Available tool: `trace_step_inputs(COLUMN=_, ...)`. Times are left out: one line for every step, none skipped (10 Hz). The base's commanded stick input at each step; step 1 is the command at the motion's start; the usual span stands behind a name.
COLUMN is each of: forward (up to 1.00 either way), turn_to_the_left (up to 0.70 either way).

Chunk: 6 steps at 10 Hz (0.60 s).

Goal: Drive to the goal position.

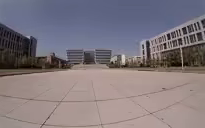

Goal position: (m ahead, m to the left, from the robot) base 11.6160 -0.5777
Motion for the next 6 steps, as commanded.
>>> trace_step_inputs(forward=0.04, turn_to_the_left=0.0)
trace_step_inputs(forward=0.04, turn_to_the_left=0.0)
trace_step_inputs(forward=0.04, turn_to_the_left=0.0)
trace_step_inputs(forward=0.04, turn_to_the_left=0.0)
trace_step_inputs(forward=0.04, turn_to_the_left=0.0)
trace_step_inputs(forward=0.04, turn_to_the_left=0.0)
